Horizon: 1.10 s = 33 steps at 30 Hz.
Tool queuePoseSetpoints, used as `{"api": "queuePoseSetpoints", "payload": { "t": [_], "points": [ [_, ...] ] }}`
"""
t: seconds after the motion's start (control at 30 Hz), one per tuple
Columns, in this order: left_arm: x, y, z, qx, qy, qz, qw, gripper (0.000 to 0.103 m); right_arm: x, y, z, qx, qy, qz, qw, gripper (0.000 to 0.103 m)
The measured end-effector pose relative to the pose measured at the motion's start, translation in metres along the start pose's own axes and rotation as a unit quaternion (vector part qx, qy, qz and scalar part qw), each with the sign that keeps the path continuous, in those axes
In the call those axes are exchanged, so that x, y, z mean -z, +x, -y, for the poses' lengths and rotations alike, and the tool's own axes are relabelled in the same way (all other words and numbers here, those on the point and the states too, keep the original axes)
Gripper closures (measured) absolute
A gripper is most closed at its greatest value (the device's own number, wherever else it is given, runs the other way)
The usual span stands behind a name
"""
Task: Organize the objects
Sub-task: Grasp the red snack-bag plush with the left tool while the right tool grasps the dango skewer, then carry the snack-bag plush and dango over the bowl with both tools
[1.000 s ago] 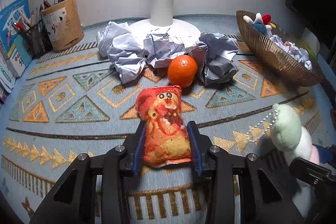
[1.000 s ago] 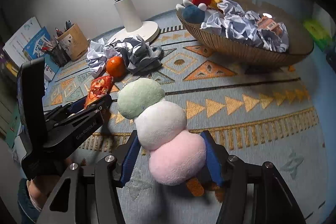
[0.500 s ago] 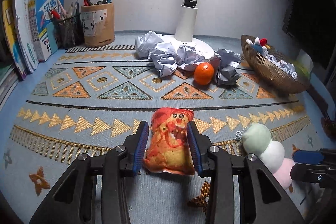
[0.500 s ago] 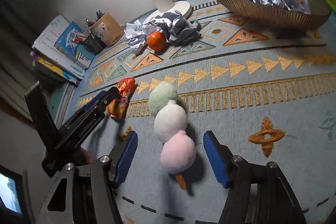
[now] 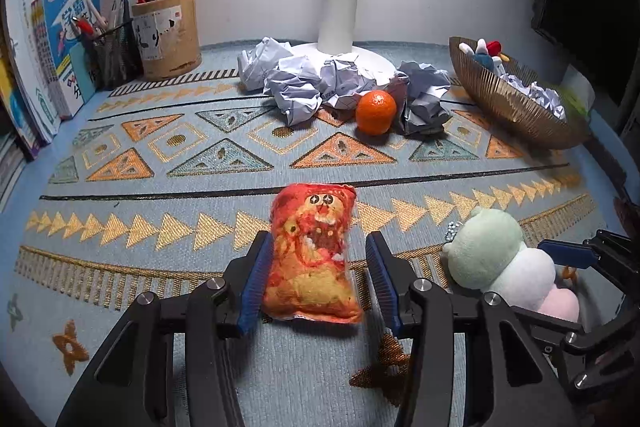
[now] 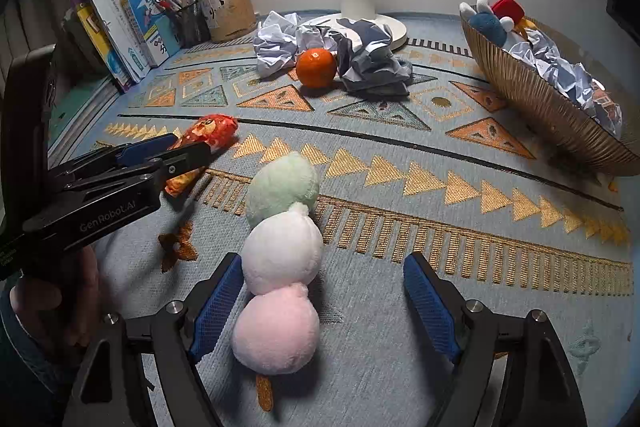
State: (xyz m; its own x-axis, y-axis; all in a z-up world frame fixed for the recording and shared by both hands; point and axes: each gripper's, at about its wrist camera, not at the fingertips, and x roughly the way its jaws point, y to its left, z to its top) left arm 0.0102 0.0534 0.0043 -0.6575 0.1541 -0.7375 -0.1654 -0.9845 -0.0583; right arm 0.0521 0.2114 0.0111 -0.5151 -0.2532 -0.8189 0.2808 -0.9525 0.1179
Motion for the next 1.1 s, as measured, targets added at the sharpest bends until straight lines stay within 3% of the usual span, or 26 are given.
{"api": "queuePoseSetpoints", "payload": {
  "t": [0.27,0.33,0.43,0.63,0.73,0.9,1.1],
  "points": [
    [-0.001,0.01,0.001,-0.021,0.005,-0.029,0.9994,0.058,0.008,0.004,-0.019,0.023,-0.029,0.003,0.999,0.023],
    [0.0,0.01,0.001,-0.021,0.007,-0.028,0.9994,0.061,0.01,0.005,-0.019,0.04,-0.029,0.007,0.999,0.03],
    [0.0,0.007,0.0,-0.018,0.004,-0.022,0.9996,0.068,0.01,0.001,-0.015,0.038,-0.024,0.018,0.999,0.056],
    [-0.002,-0.004,0.009,0.002,0.022,0.001,0.9998,0.073,0.012,-0.018,-0.001,0.026,0.015,0.042,0.999,0.058],
    [-0.01,-0.012,0.013,0.039,-0.002,0.006,0.9992,0.073,0.005,-0.045,0.017,0.029,0.04,0.068,0.996,0.058],
    [-0.061,-0.035,0.045,0.094,0.001,0.055,0.9941,0.073,-0.021,-0.108,0.06,0.061,0.081,0.139,0.985,0.058],
    [-0.146,-0.029,0.099,0.165,-0.012,0.106,0.9804,0.073,-0.07,-0.163,0.142,0.086,0.175,0.215,0.957,0.058]
  ]
}}
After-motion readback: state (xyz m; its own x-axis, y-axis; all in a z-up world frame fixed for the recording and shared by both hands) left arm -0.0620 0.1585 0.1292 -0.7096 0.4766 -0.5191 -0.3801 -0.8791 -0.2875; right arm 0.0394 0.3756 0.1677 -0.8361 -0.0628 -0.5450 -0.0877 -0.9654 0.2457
